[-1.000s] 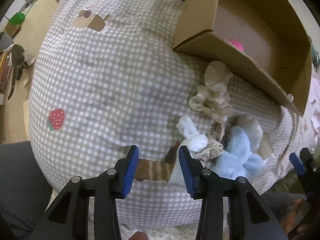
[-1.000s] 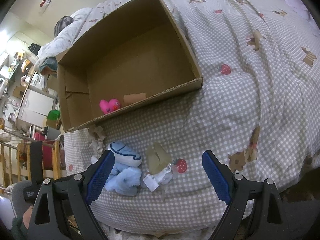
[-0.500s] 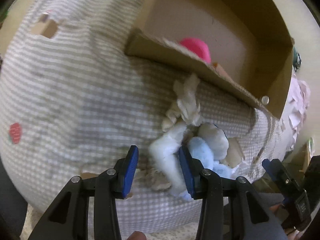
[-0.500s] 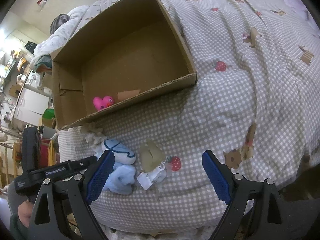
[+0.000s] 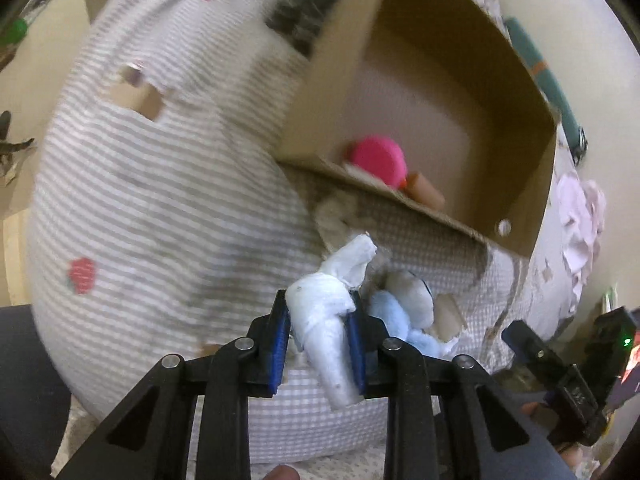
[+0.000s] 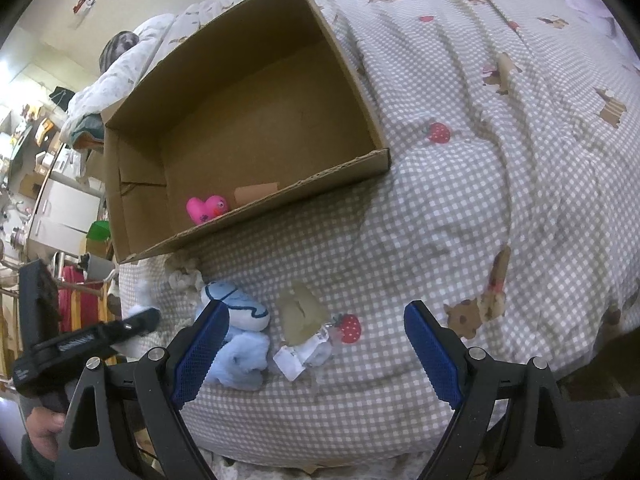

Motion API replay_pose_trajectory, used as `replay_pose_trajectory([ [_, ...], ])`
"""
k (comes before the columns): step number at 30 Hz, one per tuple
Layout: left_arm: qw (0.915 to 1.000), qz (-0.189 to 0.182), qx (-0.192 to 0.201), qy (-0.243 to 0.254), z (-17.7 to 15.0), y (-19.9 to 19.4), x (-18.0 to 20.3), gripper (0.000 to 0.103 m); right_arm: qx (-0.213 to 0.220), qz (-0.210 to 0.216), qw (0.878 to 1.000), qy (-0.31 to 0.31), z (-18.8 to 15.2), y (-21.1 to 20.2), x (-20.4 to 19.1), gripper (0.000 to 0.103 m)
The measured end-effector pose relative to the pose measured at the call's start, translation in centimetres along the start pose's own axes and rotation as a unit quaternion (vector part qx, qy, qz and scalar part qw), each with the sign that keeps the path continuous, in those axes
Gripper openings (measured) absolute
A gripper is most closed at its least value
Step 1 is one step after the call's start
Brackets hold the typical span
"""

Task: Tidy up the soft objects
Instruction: 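Lower the left gripper onto the white sock and close, then lift the white sock with the left gripper while the right gripper grasps the light-blue plush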

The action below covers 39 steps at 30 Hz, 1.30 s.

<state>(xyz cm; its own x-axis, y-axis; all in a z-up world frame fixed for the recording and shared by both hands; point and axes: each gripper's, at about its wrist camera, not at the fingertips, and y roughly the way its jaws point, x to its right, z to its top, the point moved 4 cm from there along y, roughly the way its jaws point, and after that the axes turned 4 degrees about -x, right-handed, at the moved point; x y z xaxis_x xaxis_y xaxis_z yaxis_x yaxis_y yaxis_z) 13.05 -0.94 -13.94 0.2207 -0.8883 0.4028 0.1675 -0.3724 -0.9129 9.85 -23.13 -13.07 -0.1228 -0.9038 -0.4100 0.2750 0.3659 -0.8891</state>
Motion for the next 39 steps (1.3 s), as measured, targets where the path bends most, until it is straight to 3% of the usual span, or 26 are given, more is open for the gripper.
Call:
replay_pose_trajectory([
  [5, 0.9987, 0.037, 0.034, -0.004, 0.3, -1.5, -2.6, 0.024, -0.001, 0.008, 1.000, -0.004, 0.1, 0.1, -0.7, 0.095],
  [9, 0.9965, 0.069, 0.041, 0.021, -0.9, -2.8, -4.2, 0.024, -0.016, 0.065, 0.998, -0.014, -0.1, 0.7, -2.5, 0.095],
  [13, 0.9946, 0.082, 0.046, 0.044, -1.3, -3.1, -3.7, 0.024, -0.069, 0.111, 0.991, -0.040, -1.1, 2.9, -5.3, 0.091],
  [21, 0.9932, 0.094, 0.048, 0.049, -1.1, -2.6, -3.1, 0.024, -0.142, 0.059, 0.985, -0.078, -2.9, 8.9, -9.4, 0.091],
  [26, 0.9929, 0.100, 0.044, 0.047, -1.0, -2.4, -3.6, 0.024, -0.155, 0.019, 0.982, -0.103, -3.0, 11.6, -10.8, 0.090],
  [28, 0.9932, 0.098, 0.041, 0.047, -1.1, -2.2, -3.6, 0.024, -0.149, 0.004, 0.982, -0.117, -3.0, 12.0, -11.3, 0.072],
  [29, 0.9932, 0.098, 0.040, 0.048, -1.2, -2.2, -3.5, 0.024, -0.148, 0.002, 0.981, -0.125, -3.0, 12.1, -11.5, 0.049],
  [30, 0.9930, 0.098, 0.042, 0.050, -1.2, -2.2, -3.5, 0.024, -0.149, 0.005, 0.981, -0.127, -3.1, 12.2, -11.8, 0.035],
  [33, 0.9920, 0.101, 0.050, 0.056, -1.1, -2.6, -3.1, 0.024, -0.134, 0.014, 0.982, -0.133, -3.0, 10.7, -11.5, 0.025],
  [39, 0.9899, 0.110, 0.064, 0.062, -1.3, -3.3, -3.0, 0.024, -0.071, 0.076, 0.984, -0.142, -3.0, 5.9, -11.2, 0.024],
])
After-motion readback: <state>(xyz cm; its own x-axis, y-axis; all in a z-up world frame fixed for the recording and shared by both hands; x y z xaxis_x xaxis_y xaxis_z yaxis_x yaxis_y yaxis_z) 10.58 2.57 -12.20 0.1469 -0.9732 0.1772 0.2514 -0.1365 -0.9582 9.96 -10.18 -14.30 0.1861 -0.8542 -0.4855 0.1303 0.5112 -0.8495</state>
